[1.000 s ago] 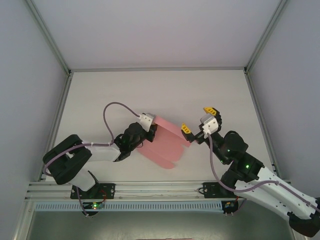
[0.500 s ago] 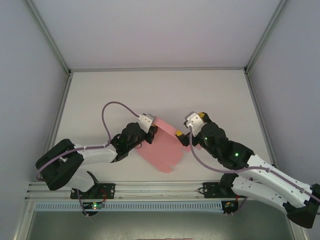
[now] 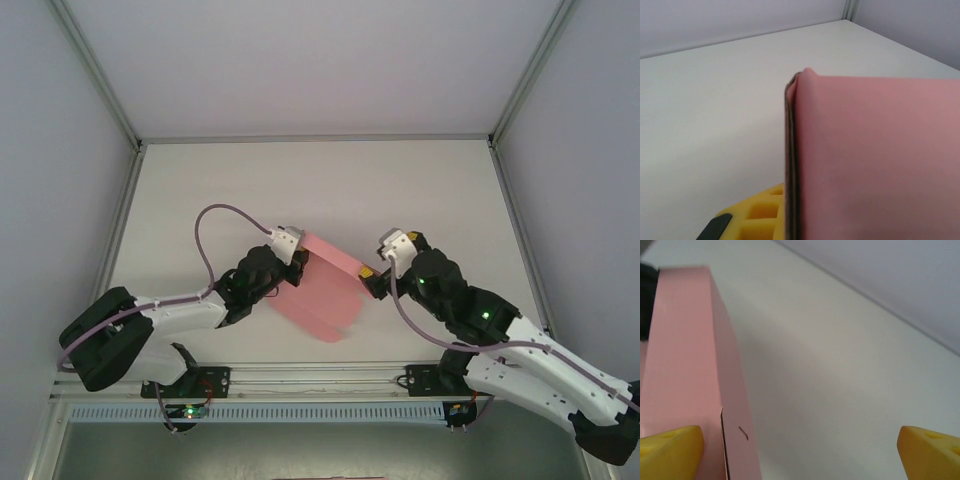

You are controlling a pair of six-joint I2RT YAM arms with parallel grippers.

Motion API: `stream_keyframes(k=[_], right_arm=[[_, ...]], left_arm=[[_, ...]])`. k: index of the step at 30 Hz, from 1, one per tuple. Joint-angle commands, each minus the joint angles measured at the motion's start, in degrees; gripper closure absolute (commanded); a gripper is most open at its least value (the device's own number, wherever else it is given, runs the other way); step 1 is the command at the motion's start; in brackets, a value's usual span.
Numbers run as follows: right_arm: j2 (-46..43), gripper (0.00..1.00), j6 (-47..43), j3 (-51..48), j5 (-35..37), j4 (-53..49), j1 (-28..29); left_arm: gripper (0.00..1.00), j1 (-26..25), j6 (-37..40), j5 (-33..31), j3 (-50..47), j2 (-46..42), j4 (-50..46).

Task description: Assemble paper box

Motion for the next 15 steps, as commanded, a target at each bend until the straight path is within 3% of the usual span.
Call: stream_keyframes(k=[1,3,15], right_arm=[[3.3,0.02,0.2,-0.9,-2.5,0.6,-0.8],[4.9,0.02,-0.3,-1.2,-2.8,2.9,-1.8],[7.4,0.02,0.5,-7.8,-22.4,22.4,-9.5]], left_arm=[[1.00,-0.1,-1.7,-0.6,0.1,-2.3,-1.3],[1.00,-0.1,-2.2,1.1,0.1,-3.1,-1.5],[1.00,-0.1,-6.4,8.4,2.6,-3.2,-4.2]])
